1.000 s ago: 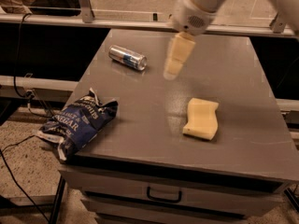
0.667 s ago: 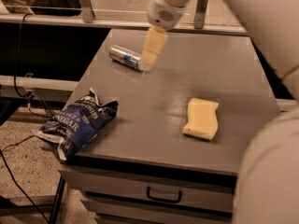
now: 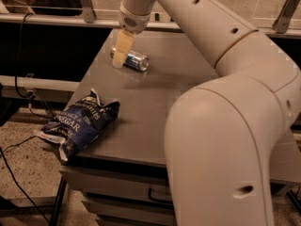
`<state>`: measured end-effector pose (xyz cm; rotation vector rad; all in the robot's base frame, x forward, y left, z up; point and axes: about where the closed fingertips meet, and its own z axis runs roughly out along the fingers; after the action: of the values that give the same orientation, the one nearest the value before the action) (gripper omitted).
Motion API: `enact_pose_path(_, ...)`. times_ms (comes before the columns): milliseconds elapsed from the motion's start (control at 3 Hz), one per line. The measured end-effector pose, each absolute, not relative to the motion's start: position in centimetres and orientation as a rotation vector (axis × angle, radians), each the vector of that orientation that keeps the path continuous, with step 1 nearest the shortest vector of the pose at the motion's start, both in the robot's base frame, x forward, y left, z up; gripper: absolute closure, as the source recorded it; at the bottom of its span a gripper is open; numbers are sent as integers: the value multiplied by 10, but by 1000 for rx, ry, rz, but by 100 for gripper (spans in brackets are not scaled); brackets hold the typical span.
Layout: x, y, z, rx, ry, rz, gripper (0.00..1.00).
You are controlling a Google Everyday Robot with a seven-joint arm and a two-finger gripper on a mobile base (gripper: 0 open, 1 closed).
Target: Place redbull can upright
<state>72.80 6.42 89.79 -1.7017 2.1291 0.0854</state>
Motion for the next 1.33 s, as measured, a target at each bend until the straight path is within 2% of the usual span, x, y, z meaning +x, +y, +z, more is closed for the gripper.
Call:
enact_pose_path(667,760,91,867,-1611,2291,-25,0)
enact_pose_path(1000,765,100,851,-1602,2361,-47,15)
enact_pose_path(1333,765,105,843,-1601,2401,-88,38)
